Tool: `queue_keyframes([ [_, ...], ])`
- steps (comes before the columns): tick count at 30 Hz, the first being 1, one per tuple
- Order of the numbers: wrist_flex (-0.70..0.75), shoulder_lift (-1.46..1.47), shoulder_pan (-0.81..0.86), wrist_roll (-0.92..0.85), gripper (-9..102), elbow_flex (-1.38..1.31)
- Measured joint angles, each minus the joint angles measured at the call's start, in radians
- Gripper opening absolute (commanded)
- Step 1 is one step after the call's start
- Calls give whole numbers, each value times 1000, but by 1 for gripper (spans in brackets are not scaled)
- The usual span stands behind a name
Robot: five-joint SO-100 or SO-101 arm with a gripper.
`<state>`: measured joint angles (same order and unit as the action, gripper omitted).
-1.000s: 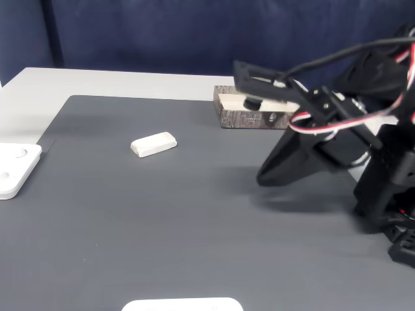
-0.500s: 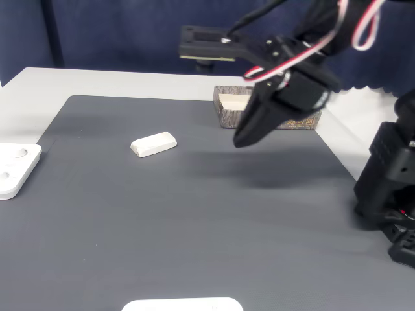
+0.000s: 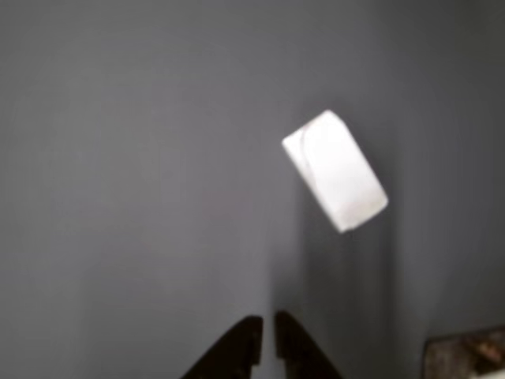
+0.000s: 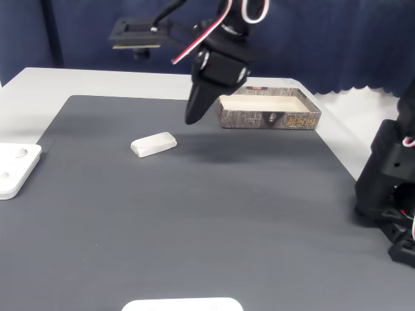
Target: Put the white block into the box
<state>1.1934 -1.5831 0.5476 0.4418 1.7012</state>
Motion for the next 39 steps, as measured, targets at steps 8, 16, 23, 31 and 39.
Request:
queue_keyframes([
  [8, 6, 227, 41, 6, -2, -238],
  [16, 28, 456, 54, 15, -2, -480],
  [23, 34, 565, 58, 23, -2, -623],
  [31, 64, 568, 75, 31, -2, -643],
  [39, 74, 586, 112, 40, -2, -650],
])
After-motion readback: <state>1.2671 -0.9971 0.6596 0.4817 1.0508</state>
